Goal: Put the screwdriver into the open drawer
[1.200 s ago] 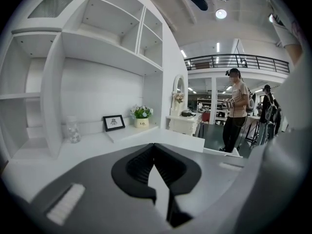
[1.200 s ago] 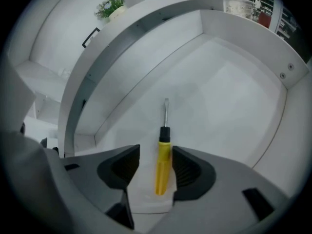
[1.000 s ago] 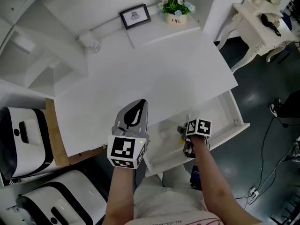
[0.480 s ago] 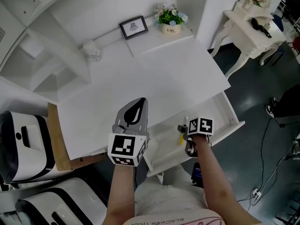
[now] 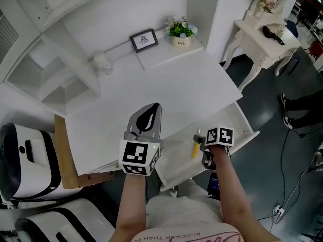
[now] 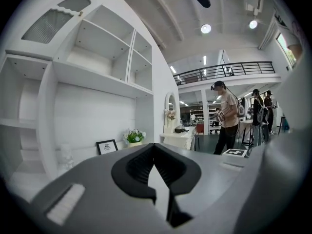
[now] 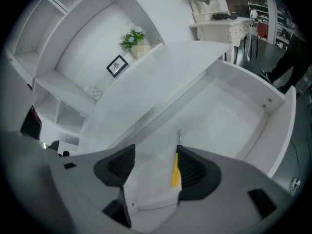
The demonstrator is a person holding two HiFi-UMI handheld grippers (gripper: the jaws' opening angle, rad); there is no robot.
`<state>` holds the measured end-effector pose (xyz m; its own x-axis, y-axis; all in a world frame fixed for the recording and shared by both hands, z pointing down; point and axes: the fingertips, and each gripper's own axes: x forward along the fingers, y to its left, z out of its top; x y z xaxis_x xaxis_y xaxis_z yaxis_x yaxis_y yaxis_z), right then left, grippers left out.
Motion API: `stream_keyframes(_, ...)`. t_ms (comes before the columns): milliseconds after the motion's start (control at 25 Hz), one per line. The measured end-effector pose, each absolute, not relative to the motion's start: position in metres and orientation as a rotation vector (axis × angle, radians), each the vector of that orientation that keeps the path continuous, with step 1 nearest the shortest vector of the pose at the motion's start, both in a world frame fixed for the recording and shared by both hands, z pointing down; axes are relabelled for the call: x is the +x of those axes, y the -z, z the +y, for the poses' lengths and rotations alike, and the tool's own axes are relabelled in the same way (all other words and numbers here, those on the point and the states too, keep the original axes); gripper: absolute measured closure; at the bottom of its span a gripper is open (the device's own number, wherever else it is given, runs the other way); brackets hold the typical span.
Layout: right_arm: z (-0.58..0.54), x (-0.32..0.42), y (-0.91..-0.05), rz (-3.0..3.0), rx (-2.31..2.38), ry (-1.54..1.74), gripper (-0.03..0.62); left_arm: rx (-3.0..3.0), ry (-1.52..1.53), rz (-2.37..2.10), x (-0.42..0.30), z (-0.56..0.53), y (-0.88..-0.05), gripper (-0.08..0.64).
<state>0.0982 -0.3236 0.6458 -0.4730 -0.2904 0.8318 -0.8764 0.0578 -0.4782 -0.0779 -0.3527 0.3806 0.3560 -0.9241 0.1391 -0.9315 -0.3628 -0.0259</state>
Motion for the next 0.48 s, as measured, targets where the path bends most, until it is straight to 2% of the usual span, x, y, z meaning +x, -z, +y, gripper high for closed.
stream_keyframes(280, -0.329, 0.096, -0.606, -1.935, 1.142, -1.354, 0.332, 2.591, -0.142, -1.743, -0.073, -0.348, -0.359, 0.555)
stream_keyframes(480, -0.339, 0.095, -0.562, -2.053, 1.140, -1.260, 0.408, 2.613, -0.106, -1.751, -0.072, -0.341, -0.347, 0.555)
